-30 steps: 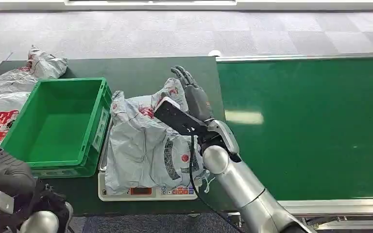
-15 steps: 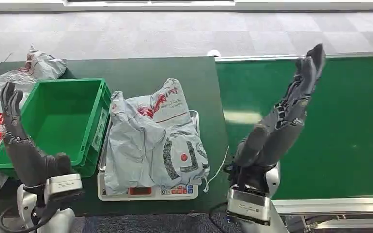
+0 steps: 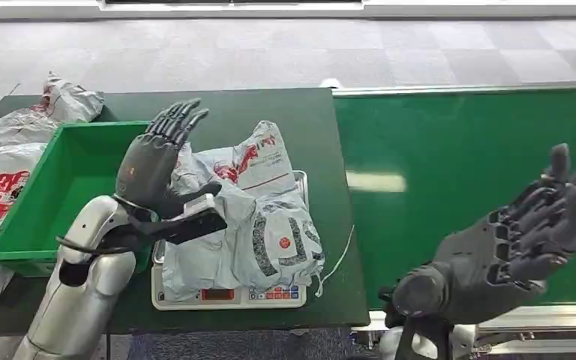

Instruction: Moved the parcel from conveyor to table for the left to box.

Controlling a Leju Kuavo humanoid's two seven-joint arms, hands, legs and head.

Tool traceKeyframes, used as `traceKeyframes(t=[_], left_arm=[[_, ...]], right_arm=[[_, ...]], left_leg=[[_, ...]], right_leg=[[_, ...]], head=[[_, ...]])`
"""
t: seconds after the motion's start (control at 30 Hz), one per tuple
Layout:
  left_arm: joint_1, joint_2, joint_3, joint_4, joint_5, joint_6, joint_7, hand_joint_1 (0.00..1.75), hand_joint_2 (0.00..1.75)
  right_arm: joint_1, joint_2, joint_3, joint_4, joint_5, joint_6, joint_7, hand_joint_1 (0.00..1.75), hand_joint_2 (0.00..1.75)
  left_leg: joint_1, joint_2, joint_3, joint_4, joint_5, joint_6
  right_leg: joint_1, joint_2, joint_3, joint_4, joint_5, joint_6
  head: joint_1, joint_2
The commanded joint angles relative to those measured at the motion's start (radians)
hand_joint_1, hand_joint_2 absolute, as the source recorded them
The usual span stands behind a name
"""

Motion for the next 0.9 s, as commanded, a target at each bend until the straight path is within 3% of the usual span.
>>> traceKeyframes(t=[0.03, 0.27, 0.7, 0.73, 0.77, 0.9], left_arm=[[-0.358, 0.076, -0.416, 0.690, 0.045, -0.205, -0.110, 0.00, 1.75], [-0.307, 0.002, -0.560, 0.892, 0.095, -0.217, -0.156, 0.00, 1.75], [-0.269, -0.025, -0.602, 0.979, 0.108, -0.201, -0.175, 0.00, 1.75], [-0.270, -0.027, -0.609, 0.985, 0.109, -0.219, -0.184, 1.64, 1.75], [-0.247, -0.029, -0.629, 1.003, 0.106, -0.238, -0.201, 1.75, 1.75], [-0.231, -0.036, -0.646, 1.026, 0.103, -0.174, -0.214, 1.75, 1.75]], right_arm=[[0.063, -0.067, -0.046, -0.087, -0.080, 0.002, -0.039, 0.00, 1.75], [0.026, -0.069, -0.018, -0.054, -0.099, 0.002, -0.039, 0.00, 1.75], [0.034, -0.066, -0.011, -0.056, -0.104, 0.002, -0.039, 0.00, 1.75], [0.034, -0.068, -0.010, -0.055, -0.103, 0.002, -0.039, 0.00, 1.75], [0.035, -0.072, -0.007, -0.059, -0.112, 0.002, -0.039, 0.00, 1.75], [0.038, -0.093, -0.003, -0.054, -0.141, 0.002, -0.039, 0.00, 1.75]], left_leg=[[0.000, -0.003, -0.001, 0.000, 0.002, 0.001], [0.000, 0.003, 0.001, -0.002, 0.002, 0.001], [-0.002, 0.001, 0.008, -0.005, 0.001, 0.003], [-0.001, 0.000, 0.008, -0.003, -0.001, 0.003], [-0.002, 0.000, 0.007, -0.002, -0.004, 0.003], [-0.002, 0.000, 0.006, -0.005, -0.002, 0.005]], right_leg=[[0.001, -0.007, 0.001, -0.001, 0.000, 0.000], [0.001, -0.002, 0.001, -0.003, 0.002, 0.000], [-0.001, -0.002, 0.011, -0.003, 0.001, 0.001], [-0.001, -0.003, 0.014, -0.002, -0.002, 0.003], [-0.001, -0.005, 0.018, -0.001, -0.005, 0.003], [-0.002, -0.007, 0.019, -0.003, -0.004, 0.002]], head=[[-0.001, 0.000], [-0.001, 0.000], [-0.001, 0.000], [-0.001, 0.000], [-0.001, 0.000], [-0.002, 0.000]])
